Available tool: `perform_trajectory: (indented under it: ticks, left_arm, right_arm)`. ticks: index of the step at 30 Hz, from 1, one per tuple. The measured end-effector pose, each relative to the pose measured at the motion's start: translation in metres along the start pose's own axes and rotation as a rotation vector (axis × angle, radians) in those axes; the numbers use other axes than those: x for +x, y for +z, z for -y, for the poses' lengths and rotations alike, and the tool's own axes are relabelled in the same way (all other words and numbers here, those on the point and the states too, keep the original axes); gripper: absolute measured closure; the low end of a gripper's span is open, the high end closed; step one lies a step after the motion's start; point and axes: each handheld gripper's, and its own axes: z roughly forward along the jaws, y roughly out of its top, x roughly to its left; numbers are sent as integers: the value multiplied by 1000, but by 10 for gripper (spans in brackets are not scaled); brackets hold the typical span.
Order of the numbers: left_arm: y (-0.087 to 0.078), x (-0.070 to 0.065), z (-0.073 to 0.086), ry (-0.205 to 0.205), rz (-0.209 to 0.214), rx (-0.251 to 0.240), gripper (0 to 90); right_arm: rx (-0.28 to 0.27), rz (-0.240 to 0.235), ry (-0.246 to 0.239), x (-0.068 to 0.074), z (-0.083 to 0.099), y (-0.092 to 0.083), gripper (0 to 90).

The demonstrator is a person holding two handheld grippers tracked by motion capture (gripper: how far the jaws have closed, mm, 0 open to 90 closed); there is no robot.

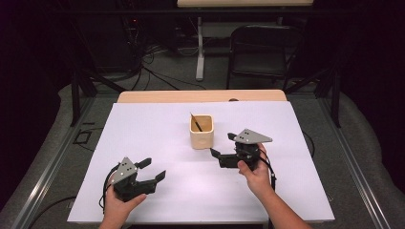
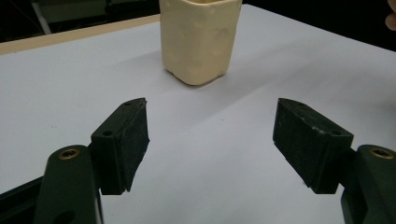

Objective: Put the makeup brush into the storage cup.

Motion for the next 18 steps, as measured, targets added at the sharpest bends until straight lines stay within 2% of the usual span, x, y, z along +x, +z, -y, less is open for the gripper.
perform_trajectory:
  ticks: [3, 12, 14, 16, 18]
  left_arm:
    - [0, 0, 0, -13, 9, -8, 269]
    - [-2, 2, -3, -63, 25, -6, 269]
    - [-2, 2, -3, -52, 24, 2, 269]
    - [-2, 2, -2, -23, 22, 19, 249]
    - [-2, 2, -2, -19, 20, 26, 247]
  right_arm:
    - [14, 34, 5, -1, 4, -7, 146]
    - [-6, 53, -5, 1, 13, -23, 145]
    - [-6, 52, -11, 2, 15, -26, 145]
    - [-9, 55, -16, 3, 17, -28, 145]
    - [-7, 55, -14, 4, 19, -30, 145]
